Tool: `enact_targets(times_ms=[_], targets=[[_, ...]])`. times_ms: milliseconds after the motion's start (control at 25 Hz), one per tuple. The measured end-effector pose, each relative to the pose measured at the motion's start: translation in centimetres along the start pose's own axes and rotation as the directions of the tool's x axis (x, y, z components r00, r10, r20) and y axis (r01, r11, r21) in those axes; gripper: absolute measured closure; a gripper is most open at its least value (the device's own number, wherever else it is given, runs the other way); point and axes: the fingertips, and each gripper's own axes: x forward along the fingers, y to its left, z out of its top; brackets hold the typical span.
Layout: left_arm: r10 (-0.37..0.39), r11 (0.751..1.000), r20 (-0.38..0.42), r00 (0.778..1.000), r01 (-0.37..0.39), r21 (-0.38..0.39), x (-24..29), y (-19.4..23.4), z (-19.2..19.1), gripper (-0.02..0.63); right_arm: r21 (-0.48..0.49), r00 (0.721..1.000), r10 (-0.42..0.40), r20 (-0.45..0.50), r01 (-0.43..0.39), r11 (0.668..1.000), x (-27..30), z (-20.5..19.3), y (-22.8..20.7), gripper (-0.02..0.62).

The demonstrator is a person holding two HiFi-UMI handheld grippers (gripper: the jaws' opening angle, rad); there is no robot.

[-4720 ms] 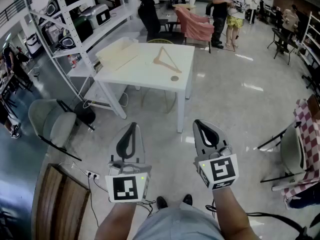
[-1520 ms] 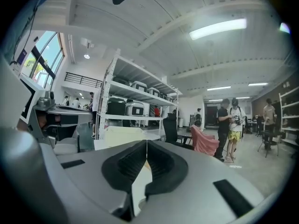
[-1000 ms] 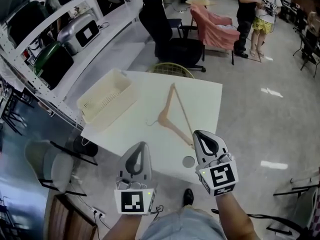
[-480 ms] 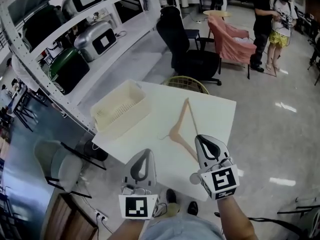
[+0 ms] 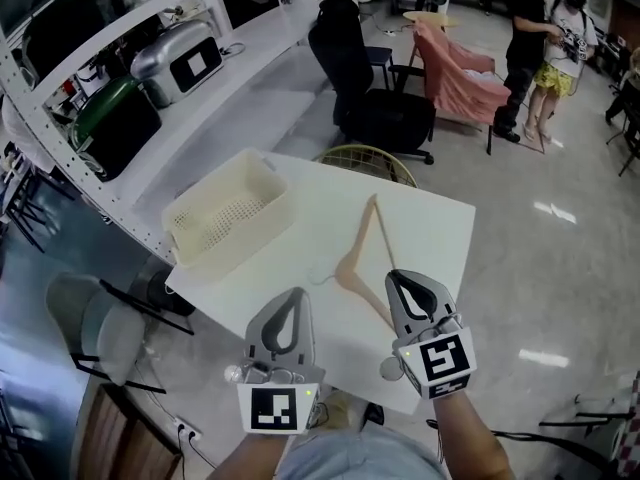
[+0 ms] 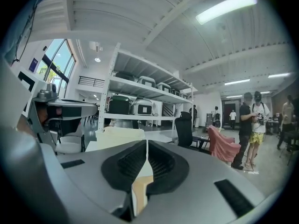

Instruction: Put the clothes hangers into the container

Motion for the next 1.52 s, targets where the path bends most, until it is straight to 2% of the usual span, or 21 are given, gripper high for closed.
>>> enact_targets(times_ms=[120,280,320,360,400,640,840,1280,1400,1520], targets=[[-0.018,1.000,0.004,1.000,0.018,-0.007,1.5,1.0,-0.9,0.594,-0.002,0.999,0.007,-0.037,-0.007,1.000,1.7,-1.2,0.2,0.583],[-0.045,0.997,-0.039,0.998,0.043,-0.062,3.0,2.1,-3.1,0.595,0.010,0.993,0.014,-0.118,-0.012,1.000,3.2,-3.8,0.9,0.580],[-0.051,0.996,-0.049,0.998,0.047,-0.077,3.5,2.5,-3.7,0.595,0.018,0.990,0.021,-0.137,-0.018,1.000,3.7,-4.6,1.1,0.561],[-0.056,0.995,-0.058,0.997,0.051,-0.088,4.0,2.9,-4.3,0.594,0.026,0.987,0.030,-0.157,-0.026,0.999,4.4,-5.5,1.3,0.491],[-0.061,0.994,-0.068,0.996,0.054,-0.098,4.5,3.2,-5.0,0.595,0.032,0.983,0.039,-0.179,-0.034,0.999,5.0,-6.4,1.6,0.449],[-0.100,0.986,-0.122,0.987,0.082,-0.143,7.3,4.0,-9.4,0.594,0.039,0.954,0.051,-0.295,-0.042,0.998,7.0,-12.0,2.2,0.439],[-0.143,0.976,-0.190,0.971,0.106,-0.193,8.9,3.6,-12.7,0.594,0.057,0.920,0.047,-0.390,-0.027,0.998,7.0,-15.8,2.1,0.437],[-0.192,0.964,-0.238,0.952,0.137,-0.227,11.7,2.9,-16.4,0.594,0.077,0.843,0.076,-0.533,-0.041,0.996,7.7,-21.2,1.8,0.437],[-0.190,0.964,-0.244,0.951,0.134,-0.229,12.0,3.1,-16.7,0.594,0.084,0.813,0.087,-0.575,-0.047,0.995,7.8,-22.4,1.8,0.437],[-0.185,0.965,-0.253,0.950,0.127,-0.230,12.2,3.4,-17.0,0.594,0.049,0.777,0.100,-0.622,-0.089,0.995,8.0,-23.3,2.3,0.440]])
